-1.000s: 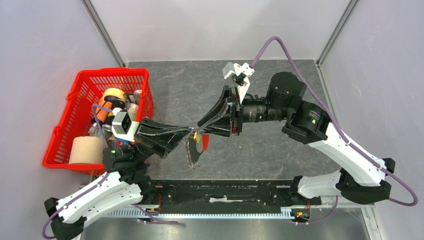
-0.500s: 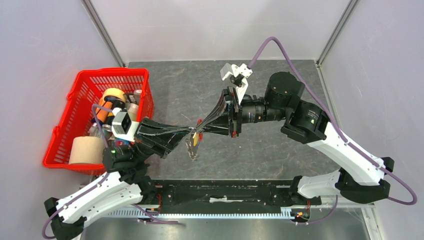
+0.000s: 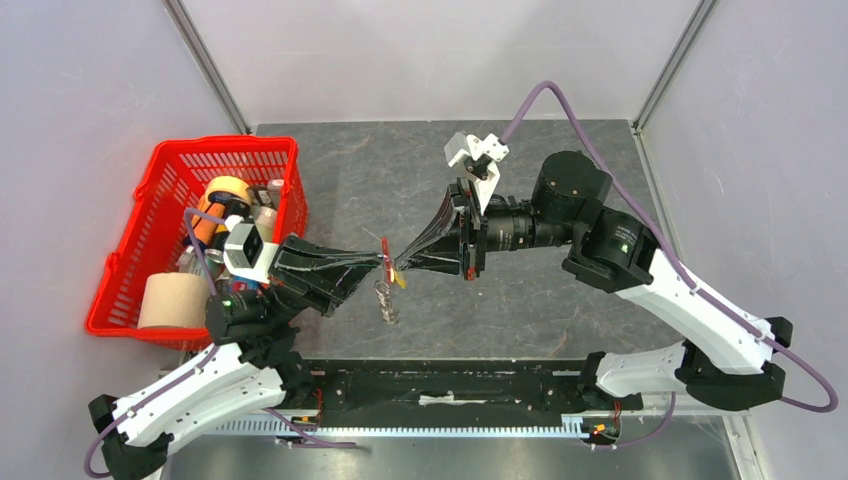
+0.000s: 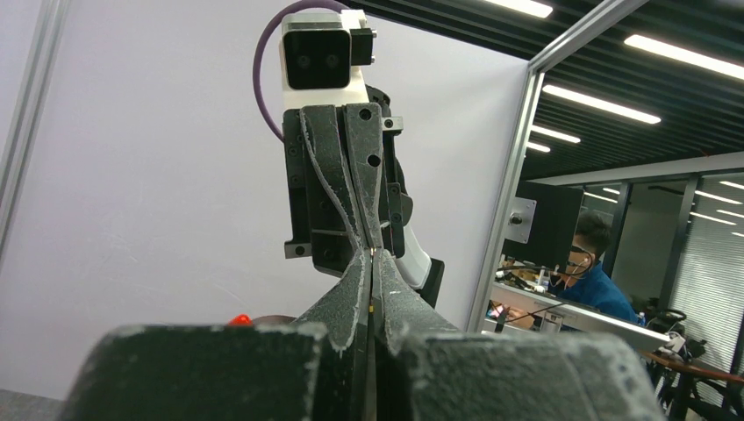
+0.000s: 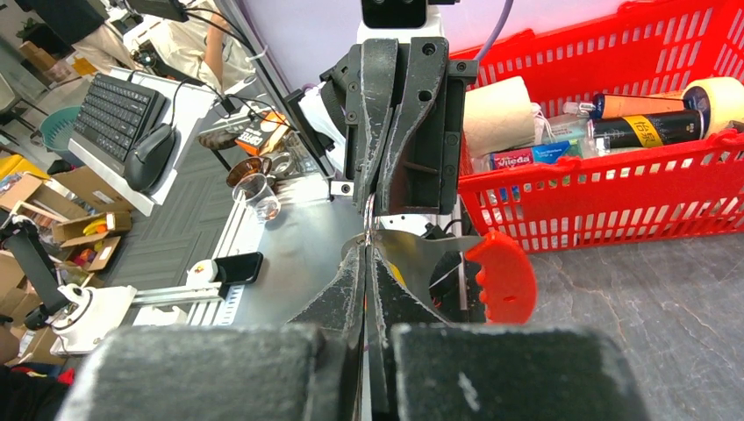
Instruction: Put the keys on the keyring
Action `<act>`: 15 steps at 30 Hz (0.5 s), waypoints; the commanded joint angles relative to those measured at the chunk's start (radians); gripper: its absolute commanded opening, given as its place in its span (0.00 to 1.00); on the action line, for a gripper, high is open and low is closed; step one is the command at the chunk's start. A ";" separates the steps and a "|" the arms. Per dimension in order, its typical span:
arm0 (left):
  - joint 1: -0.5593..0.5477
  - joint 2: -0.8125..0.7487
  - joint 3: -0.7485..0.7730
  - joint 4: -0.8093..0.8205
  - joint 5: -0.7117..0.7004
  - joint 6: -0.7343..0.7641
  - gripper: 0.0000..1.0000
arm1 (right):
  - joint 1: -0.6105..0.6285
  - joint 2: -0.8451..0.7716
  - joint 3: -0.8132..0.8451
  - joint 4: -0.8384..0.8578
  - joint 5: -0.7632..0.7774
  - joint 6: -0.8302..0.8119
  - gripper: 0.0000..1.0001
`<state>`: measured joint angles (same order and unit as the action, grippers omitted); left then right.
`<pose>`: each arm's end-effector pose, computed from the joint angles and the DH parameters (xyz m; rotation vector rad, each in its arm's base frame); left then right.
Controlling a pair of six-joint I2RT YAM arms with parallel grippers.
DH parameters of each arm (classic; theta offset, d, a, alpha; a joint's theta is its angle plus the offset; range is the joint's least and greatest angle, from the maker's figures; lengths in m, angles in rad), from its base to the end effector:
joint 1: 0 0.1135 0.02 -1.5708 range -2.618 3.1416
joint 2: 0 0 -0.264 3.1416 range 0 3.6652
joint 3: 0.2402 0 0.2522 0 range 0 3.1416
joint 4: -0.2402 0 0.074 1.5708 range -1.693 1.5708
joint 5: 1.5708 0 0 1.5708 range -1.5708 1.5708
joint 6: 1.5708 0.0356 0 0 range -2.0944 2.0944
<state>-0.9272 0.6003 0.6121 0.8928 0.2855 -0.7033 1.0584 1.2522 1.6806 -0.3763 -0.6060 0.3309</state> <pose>0.0599 -0.0966 0.4105 0.3923 0.7086 -1.6473 0.0992 0.2177 0.5259 -1.1029 1.3585 1.5200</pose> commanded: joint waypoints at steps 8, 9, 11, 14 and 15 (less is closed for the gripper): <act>0.000 0.016 0.034 0.054 -0.023 -0.004 0.02 | 0.008 -0.057 -0.073 0.117 -0.003 0.047 0.00; 0.000 0.015 0.035 0.055 -0.022 -0.005 0.02 | 0.007 -0.056 -0.077 0.120 -0.002 0.048 0.00; -0.001 0.015 0.036 0.057 -0.022 -0.005 0.02 | 0.008 -0.056 -0.087 0.128 0.000 0.053 0.00; -0.001 0.015 0.035 0.061 -0.020 -0.008 0.02 | 0.008 -0.057 -0.103 0.142 0.001 0.059 0.00; -0.001 0.015 0.037 0.063 -0.019 -0.007 0.02 | 0.008 -0.057 -0.108 0.145 0.003 0.060 0.00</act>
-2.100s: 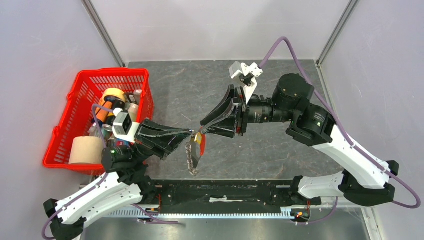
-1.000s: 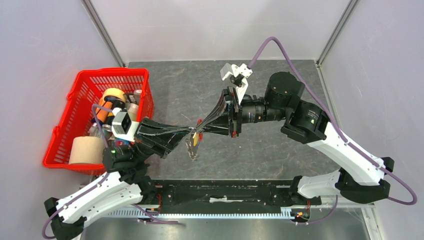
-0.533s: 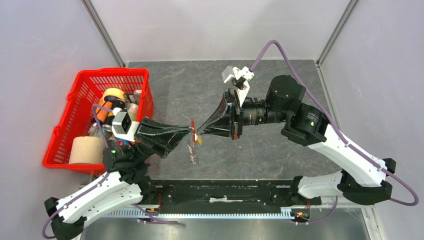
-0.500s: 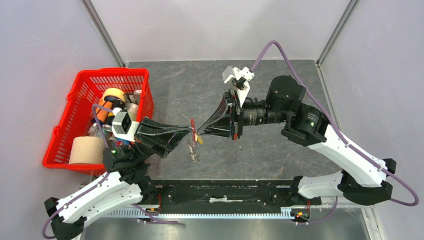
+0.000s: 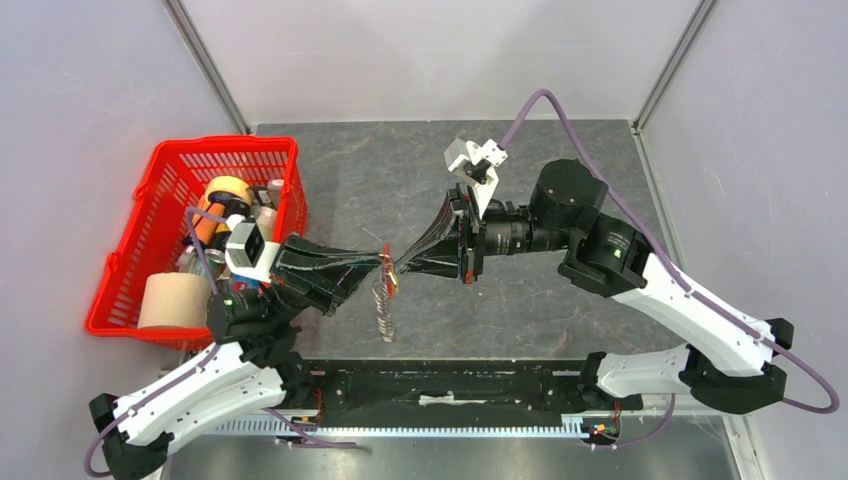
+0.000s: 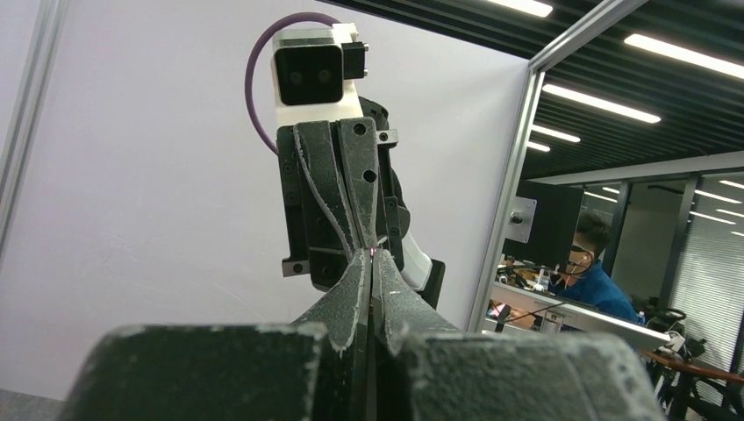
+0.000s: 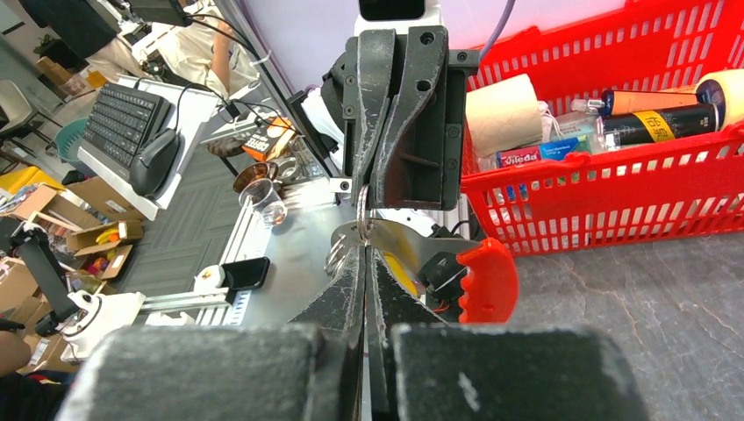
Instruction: Put the keys on the keyring
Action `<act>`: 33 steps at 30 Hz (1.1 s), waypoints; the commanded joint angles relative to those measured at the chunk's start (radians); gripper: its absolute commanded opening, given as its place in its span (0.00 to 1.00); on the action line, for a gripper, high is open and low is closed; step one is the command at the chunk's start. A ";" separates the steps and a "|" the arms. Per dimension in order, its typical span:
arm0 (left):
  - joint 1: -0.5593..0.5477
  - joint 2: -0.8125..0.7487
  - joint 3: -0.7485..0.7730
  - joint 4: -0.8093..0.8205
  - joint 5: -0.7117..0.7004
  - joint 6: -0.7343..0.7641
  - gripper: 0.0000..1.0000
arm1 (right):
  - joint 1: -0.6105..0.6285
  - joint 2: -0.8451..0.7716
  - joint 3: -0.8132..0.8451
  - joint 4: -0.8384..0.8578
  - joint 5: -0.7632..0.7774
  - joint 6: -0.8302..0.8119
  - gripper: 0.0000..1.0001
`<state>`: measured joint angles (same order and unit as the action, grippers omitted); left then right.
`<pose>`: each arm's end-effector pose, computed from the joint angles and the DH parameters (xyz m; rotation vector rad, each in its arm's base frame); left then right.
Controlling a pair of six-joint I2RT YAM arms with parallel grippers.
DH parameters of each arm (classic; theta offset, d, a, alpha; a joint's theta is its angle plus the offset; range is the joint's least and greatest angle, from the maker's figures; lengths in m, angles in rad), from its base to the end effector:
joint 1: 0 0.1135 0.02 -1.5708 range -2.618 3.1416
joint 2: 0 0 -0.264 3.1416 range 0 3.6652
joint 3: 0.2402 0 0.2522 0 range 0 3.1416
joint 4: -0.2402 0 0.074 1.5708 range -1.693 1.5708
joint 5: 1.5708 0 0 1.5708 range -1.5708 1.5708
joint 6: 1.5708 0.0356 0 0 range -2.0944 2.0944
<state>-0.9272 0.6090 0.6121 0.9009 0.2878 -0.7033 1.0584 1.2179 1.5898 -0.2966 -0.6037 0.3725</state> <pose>0.0610 -0.0981 0.4103 0.3949 0.7090 -1.6479 0.0992 0.2175 0.5139 -1.0737 1.3640 1.5507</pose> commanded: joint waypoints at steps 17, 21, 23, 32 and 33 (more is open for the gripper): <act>-0.001 0.003 0.037 0.069 -0.019 -0.012 0.02 | 0.008 -0.026 -0.027 0.061 0.006 0.017 0.12; -0.001 0.006 0.036 0.074 -0.017 -0.017 0.02 | 0.008 -0.037 -0.029 0.050 0.025 0.005 0.30; -0.001 0.006 0.036 0.076 -0.018 -0.018 0.02 | 0.008 -0.047 -0.029 0.048 0.038 -0.002 0.34; -0.001 0.012 0.035 0.087 -0.013 -0.026 0.02 | 0.008 -0.048 -0.014 0.048 0.060 -0.019 0.41; -0.001 0.011 0.034 0.088 -0.012 -0.028 0.02 | 0.007 -0.043 -0.007 0.048 0.056 -0.018 0.41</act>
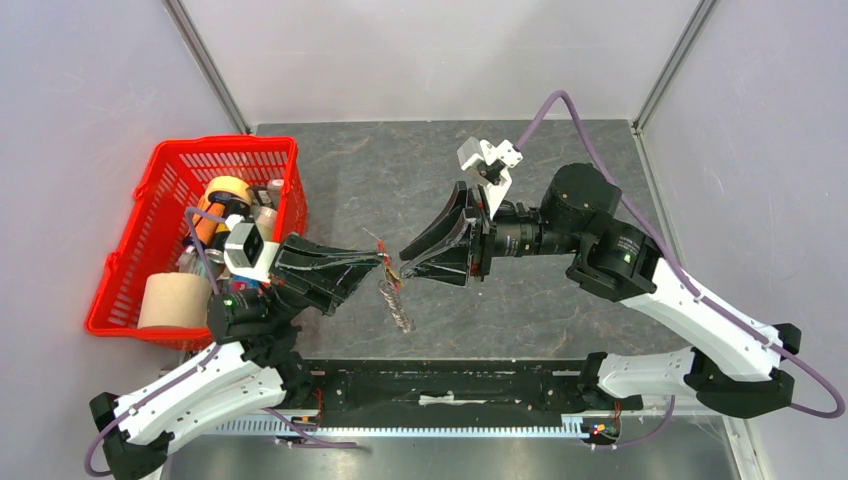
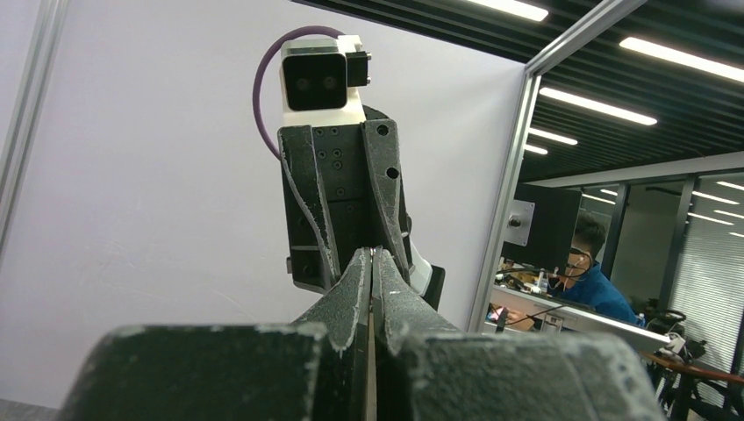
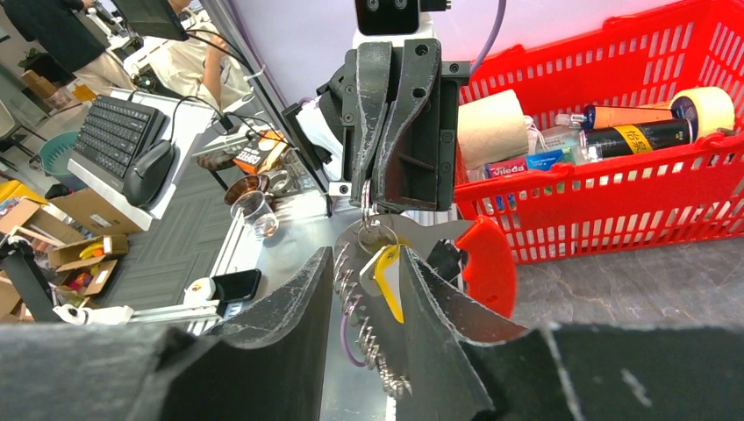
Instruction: Put the keys on the keyring
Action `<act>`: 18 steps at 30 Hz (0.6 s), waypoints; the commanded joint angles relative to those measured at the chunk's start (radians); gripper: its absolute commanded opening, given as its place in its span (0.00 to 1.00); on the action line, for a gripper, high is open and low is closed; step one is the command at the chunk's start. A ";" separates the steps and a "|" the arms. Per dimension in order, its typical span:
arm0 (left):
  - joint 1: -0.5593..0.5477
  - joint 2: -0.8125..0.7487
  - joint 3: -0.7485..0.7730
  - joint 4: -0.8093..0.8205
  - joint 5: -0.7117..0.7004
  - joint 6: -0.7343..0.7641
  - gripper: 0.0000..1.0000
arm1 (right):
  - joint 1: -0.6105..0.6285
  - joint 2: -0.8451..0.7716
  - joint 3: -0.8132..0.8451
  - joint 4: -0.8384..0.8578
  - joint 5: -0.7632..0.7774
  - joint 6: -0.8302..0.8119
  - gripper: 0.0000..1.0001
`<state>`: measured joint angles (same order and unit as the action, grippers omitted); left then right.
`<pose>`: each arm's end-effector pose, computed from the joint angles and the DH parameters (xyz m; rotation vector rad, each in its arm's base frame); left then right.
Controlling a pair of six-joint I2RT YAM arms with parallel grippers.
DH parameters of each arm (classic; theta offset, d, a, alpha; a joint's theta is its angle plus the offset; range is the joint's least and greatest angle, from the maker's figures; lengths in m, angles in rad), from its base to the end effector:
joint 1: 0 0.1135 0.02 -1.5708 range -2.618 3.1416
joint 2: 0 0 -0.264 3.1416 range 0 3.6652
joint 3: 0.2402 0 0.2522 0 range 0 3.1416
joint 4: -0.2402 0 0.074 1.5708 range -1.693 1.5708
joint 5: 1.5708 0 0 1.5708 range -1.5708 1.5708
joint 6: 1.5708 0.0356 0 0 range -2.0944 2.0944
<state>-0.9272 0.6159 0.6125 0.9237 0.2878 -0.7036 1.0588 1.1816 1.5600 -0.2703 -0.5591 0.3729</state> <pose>0.0610 -0.0982 0.4112 0.3933 0.6907 -1.6490 0.0957 0.2088 0.5152 -1.0264 1.3430 1.5261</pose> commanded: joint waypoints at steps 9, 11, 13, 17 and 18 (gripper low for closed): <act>-0.001 0.005 0.026 0.069 -0.018 -0.028 0.02 | 0.007 0.030 0.058 0.029 -0.027 -0.013 0.41; -0.001 0.005 0.024 0.070 -0.020 -0.028 0.02 | 0.007 0.035 0.060 0.038 -0.033 -0.010 0.40; 0.000 0.007 0.025 0.072 -0.021 -0.029 0.02 | 0.007 0.041 0.067 0.037 -0.037 -0.007 0.39; 0.000 0.012 0.025 0.072 -0.019 -0.031 0.02 | 0.007 0.047 0.071 0.046 -0.045 -0.001 0.38; -0.001 0.013 0.023 0.072 -0.019 -0.031 0.02 | 0.007 0.049 0.071 0.049 -0.048 -0.001 0.37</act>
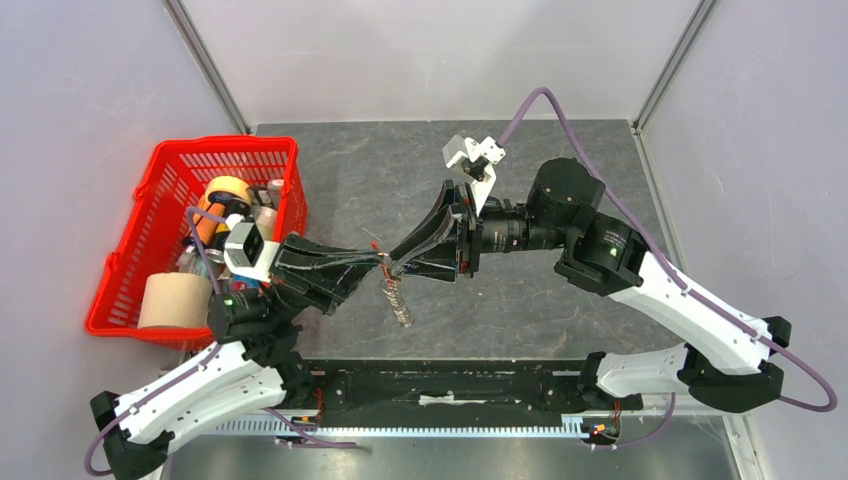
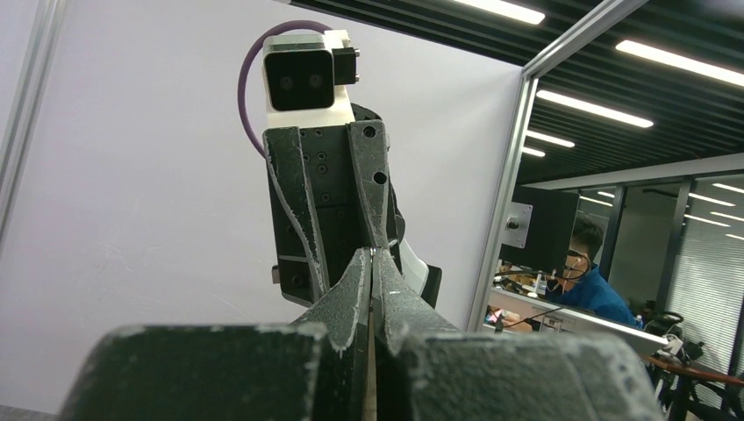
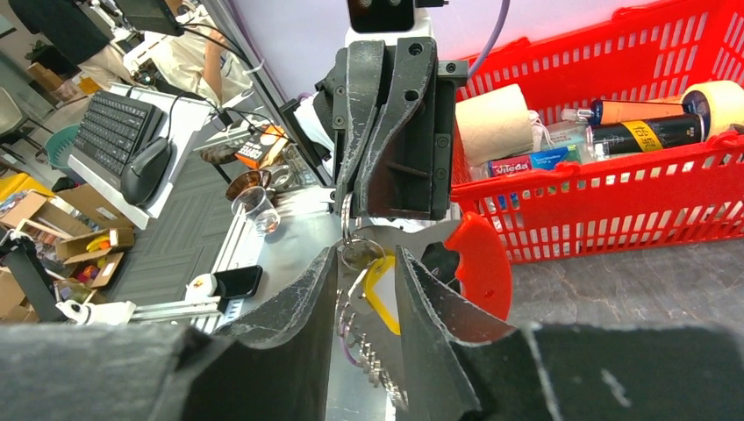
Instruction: Put the keys on the keyring
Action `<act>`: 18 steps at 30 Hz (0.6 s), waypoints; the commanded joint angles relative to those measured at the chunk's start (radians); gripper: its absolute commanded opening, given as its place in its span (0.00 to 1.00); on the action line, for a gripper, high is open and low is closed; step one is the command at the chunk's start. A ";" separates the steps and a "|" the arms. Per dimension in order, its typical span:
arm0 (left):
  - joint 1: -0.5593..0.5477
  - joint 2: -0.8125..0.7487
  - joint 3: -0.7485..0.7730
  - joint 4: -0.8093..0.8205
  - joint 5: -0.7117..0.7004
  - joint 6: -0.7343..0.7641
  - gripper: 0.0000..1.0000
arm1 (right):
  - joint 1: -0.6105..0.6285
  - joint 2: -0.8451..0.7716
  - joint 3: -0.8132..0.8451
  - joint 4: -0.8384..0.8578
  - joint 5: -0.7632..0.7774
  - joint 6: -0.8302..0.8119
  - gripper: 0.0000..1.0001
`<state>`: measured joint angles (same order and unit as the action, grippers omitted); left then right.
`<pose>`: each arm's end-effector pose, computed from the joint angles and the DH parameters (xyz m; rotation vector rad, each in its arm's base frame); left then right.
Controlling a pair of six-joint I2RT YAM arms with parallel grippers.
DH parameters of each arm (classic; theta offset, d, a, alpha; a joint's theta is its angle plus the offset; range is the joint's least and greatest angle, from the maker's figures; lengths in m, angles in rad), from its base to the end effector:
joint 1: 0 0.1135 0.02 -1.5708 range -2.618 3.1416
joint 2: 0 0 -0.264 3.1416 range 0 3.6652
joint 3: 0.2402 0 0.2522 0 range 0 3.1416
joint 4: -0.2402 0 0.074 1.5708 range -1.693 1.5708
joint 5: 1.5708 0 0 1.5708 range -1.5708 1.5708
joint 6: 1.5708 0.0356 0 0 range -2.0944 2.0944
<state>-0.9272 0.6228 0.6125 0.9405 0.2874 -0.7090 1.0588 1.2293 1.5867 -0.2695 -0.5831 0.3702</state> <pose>0.0614 -0.0987 0.4117 0.3904 0.6812 -1.6545 0.1022 0.2218 0.5133 -1.0540 1.3553 1.5373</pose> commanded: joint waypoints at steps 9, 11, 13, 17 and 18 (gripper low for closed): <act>0.000 0.019 0.020 0.055 -0.025 -0.027 0.02 | 0.009 0.005 0.049 0.058 -0.040 0.009 0.32; 0.000 0.022 0.022 0.055 -0.027 -0.028 0.02 | 0.009 0.003 0.050 0.058 -0.038 0.007 0.32; -0.001 0.026 0.023 0.055 -0.027 -0.030 0.02 | 0.009 0.003 0.051 0.056 -0.038 0.005 0.29; -0.001 0.031 0.024 0.055 -0.025 -0.030 0.02 | 0.009 0.010 0.059 0.046 -0.040 0.000 0.13; -0.001 0.031 0.024 0.055 -0.025 -0.031 0.02 | 0.009 0.011 0.058 0.041 -0.038 -0.005 0.05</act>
<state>-0.9272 0.6479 0.6125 0.9527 0.2882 -0.7174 1.0626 1.2339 1.5929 -0.2489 -0.6056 0.3710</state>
